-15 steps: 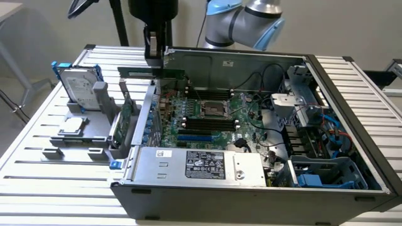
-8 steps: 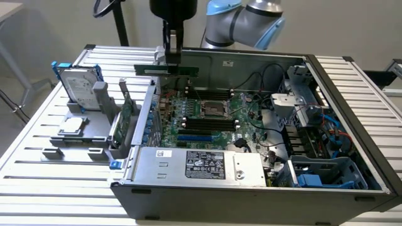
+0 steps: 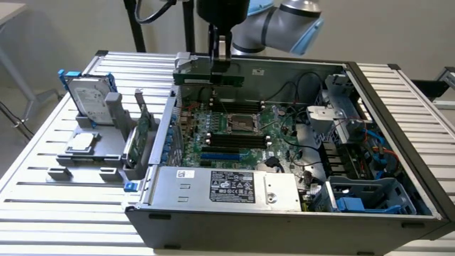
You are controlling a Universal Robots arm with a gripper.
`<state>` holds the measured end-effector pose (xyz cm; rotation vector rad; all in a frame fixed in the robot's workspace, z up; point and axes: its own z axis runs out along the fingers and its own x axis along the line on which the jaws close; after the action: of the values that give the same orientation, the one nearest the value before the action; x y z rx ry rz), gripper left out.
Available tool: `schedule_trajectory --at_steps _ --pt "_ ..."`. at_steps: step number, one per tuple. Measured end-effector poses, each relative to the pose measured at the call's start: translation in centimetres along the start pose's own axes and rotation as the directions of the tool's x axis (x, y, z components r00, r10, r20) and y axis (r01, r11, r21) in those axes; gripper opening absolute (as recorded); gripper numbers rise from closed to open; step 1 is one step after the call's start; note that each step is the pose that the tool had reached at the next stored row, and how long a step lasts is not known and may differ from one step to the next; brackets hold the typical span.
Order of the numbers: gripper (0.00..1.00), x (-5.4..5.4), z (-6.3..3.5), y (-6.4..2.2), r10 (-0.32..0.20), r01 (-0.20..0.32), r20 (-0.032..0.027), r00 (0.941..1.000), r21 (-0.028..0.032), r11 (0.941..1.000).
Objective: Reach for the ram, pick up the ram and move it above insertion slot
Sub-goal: 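Pick up the ram and move it above insertion slot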
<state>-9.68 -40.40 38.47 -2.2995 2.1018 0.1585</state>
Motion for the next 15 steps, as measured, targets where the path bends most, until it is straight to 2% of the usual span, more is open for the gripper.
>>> schedule_trajectory --at_steps 7,13,15 --pt "0.14 -0.3 0.59 -3.23 0.000 0.000 -0.0001 1.0000 0.0000 1.0000" --pt "0.14 -0.1 1.32 -6.01 0.000 0.000 0.0001 1.0000 0.0001 1.0000" --pt "0.14 0.0 1.56 -6.59 0.001 -0.001 -0.0002 1.0000 0.0005 1.0000"
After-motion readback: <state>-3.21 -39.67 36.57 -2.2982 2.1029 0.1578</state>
